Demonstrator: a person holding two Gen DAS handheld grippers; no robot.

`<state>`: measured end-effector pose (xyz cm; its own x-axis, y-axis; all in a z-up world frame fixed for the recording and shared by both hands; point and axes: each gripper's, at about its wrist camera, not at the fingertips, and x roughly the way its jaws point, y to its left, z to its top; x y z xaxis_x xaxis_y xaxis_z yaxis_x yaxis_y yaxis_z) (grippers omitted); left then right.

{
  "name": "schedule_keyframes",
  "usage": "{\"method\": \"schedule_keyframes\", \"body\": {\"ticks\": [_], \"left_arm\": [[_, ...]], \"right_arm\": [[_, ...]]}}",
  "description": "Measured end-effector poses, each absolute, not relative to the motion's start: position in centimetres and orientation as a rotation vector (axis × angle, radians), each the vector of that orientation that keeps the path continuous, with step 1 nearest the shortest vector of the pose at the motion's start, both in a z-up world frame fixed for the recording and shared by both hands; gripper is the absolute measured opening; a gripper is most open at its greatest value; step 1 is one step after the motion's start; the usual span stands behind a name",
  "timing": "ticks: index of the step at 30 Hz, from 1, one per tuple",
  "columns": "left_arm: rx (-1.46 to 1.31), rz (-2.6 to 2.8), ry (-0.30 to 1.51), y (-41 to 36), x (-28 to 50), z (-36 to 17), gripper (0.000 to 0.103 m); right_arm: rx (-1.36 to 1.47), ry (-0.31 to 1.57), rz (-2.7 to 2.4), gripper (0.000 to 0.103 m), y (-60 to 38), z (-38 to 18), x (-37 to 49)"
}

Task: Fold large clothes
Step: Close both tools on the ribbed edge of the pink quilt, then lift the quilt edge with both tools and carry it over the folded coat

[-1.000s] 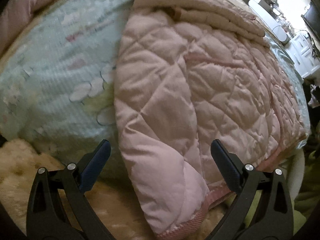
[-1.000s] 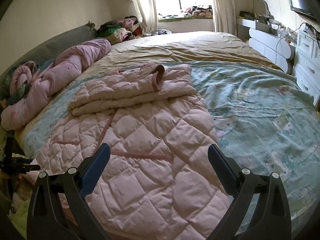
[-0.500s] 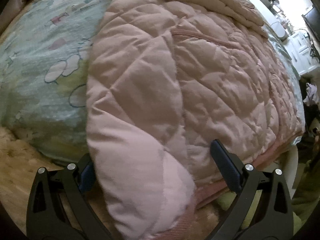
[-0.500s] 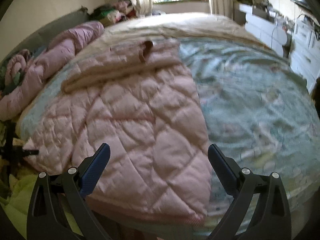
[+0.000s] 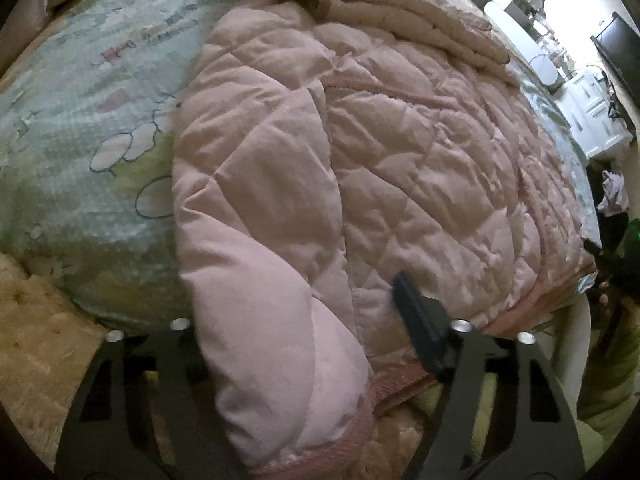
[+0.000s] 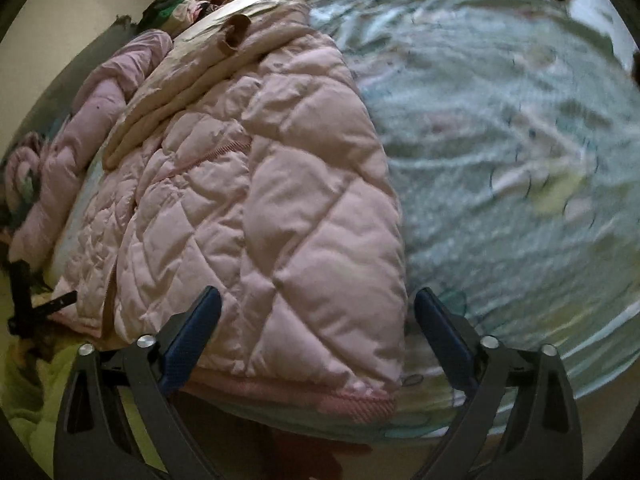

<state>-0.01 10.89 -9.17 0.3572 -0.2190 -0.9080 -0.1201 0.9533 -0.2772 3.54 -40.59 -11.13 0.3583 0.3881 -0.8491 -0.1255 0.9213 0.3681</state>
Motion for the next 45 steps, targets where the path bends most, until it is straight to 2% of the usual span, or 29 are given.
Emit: {"method": "schedule_keyframes", "body": {"ticks": [2,3,5,8,13,21,33,45], "left_arm": [[-0.325,-0.060,1.200,11.2,0.1,-9.0,0.045],[-0.318,-0.062,1.190,11.3,0.0,-8.8,0.036],[-0.305,-0.062,1.162,11.3,-0.1,-8.1,0.026],[-0.287,-0.071,1.135,11.2,0.0,-7.2,0.021],[-0.261,-0.080,1.048,10.6,0.3,-4.8,0.017],[-0.294,-0.075,0.927,11.1,1.7,-1.0,0.014],[-0.400,-0.044,0.757,13.3,4.3,2.9,0.014],[-0.458,-0.042,0.686,15.8,8.1,4.9,0.014]], "right_arm": [[0.272,1.182,0.359,0.064,-40.7,-11.9,3.4],[0.277,1.175,0.371,0.059,-40.6,-11.9,3.1],[0.312,1.123,0.407,0.029,-40.6,-10.7,2.6],[0.305,0.989,0.470,0.021,-40.2,-7.0,2.3],[0.303,0.810,0.545,0.019,-39.5,-2.1,3.3],[0.357,0.654,0.583,0.018,-39.0,2.0,7.1],[0.415,0.565,0.569,0.017,-37.9,5.3,13.8],[0.460,0.523,0.514,0.017,-36.8,7.5,19.3]]}}
